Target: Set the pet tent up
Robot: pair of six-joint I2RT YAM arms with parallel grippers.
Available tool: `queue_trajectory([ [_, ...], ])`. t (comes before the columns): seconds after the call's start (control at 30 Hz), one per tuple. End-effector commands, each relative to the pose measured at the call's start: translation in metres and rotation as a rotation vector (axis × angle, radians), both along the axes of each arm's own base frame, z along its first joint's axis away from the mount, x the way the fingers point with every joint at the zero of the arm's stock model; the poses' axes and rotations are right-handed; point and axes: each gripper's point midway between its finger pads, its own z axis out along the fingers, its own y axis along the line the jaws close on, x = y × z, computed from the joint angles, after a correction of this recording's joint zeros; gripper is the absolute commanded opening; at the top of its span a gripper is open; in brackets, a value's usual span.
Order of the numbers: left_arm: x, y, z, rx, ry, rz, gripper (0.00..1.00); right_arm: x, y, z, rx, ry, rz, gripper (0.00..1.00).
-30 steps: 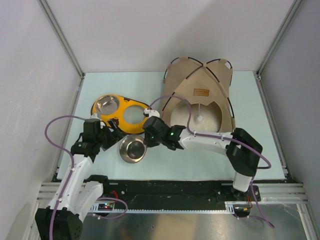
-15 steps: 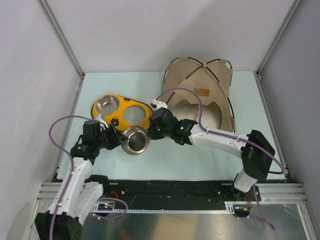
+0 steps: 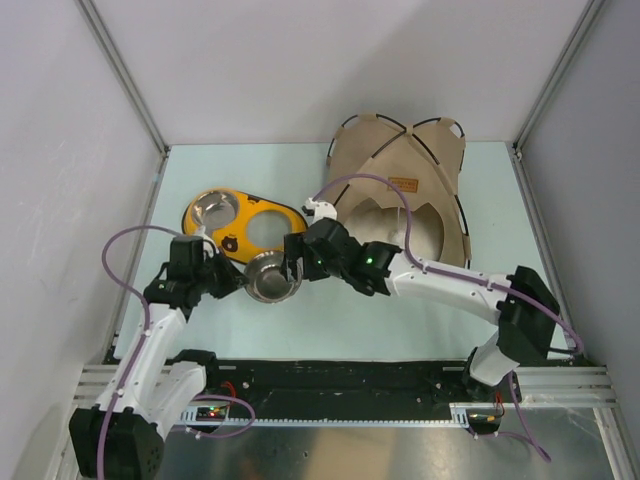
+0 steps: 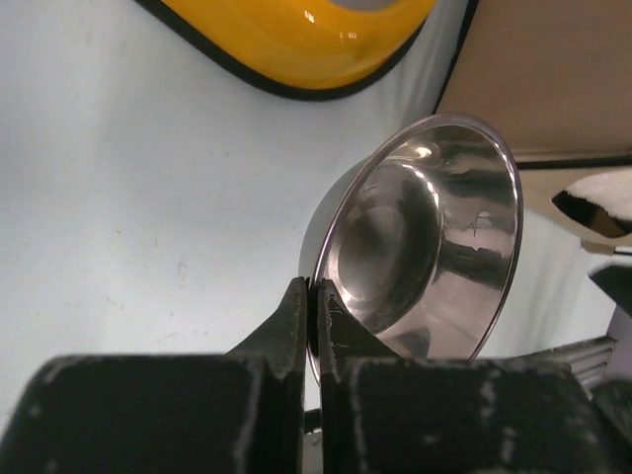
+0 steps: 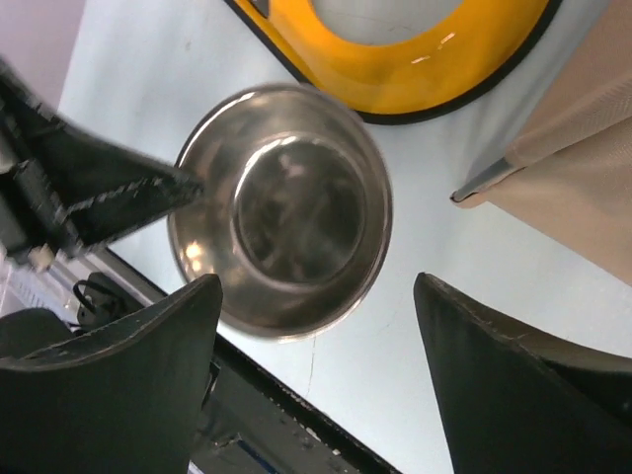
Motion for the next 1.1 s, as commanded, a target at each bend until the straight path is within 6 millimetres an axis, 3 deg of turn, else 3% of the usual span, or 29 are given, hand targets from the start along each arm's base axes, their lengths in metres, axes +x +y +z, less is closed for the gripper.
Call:
queue_trajectory([
  [0.0,0.033,0.015,0.035,0.058,-0.1,0.093,0.0,0.003,-0.012,0.056,0.044,-0.139,-0.047,0.87],
  [0.27,0.098,0.039,0.058,0.136,-0.117,0.272,0.0,0.002,-0.061,0.084,-0.038,-0.242,-0.153,0.89],
  [0.47,0.161,0.035,0.044,0.128,-0.081,0.301,0.0,0.003,-0.104,0.106,-0.047,-0.315,-0.24,0.88],
  [0.6,0.193,0.031,0.034,0.129,-0.061,0.299,0.0,0.004,-0.13,0.113,-0.035,-0.33,-0.291,0.88],
  [0.83,0.207,0.039,0.005,0.201,-0.01,0.306,0.0,0.005,-0.16,0.113,-0.022,-0.328,-0.354,0.88],
  [1.0,0.205,0.034,-0.017,0.222,0.039,0.274,0.02,0.006,-0.169,0.109,-0.021,-0.315,-0.377,0.88],
  [1.07,0.206,0.032,-0.023,0.225,0.052,0.266,0.07,0.006,-0.17,0.107,-0.023,-0.31,-0.378,0.87],
])
